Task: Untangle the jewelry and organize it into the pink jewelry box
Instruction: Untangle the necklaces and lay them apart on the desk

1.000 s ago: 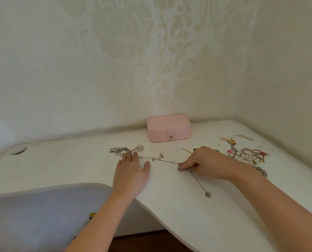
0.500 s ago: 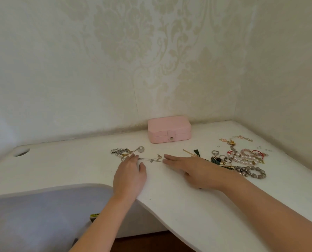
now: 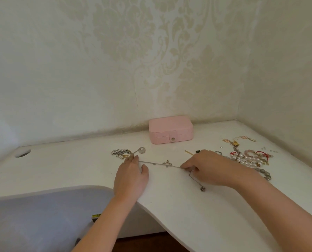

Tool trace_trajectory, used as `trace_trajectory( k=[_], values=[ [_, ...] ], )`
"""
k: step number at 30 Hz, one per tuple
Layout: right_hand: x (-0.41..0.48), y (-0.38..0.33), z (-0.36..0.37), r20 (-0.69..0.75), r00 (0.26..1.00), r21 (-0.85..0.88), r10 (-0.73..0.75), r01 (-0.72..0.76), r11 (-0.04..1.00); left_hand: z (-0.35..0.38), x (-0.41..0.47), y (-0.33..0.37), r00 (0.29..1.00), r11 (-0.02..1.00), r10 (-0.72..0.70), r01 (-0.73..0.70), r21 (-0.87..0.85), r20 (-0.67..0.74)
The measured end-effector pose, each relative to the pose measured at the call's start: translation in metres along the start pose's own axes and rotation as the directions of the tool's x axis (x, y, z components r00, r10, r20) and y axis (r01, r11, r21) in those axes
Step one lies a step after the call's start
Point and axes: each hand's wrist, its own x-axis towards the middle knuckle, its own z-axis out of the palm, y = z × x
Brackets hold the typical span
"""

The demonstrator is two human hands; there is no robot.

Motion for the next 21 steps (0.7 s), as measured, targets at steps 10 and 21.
trace_trajectory(
  k=[10, 21],
  values=[
    [-0.012, -0.002, -0.013, -0.027, 0.987, -0.083, 0.161, -0.163, 0.983, 0.013, 0.007, -0.009, 0.999, 0.994, -0.033, 0.035, 0.106, -0.021],
    [0.019, 0.006, 0.022, -0.115, 0.983, 0.457, 0.145, -0.078, 0.886, 0.001, -0.010, -0.003, 0.929, 0.938, 0.348, -0.344, -0.051, 0.124]
  ],
)
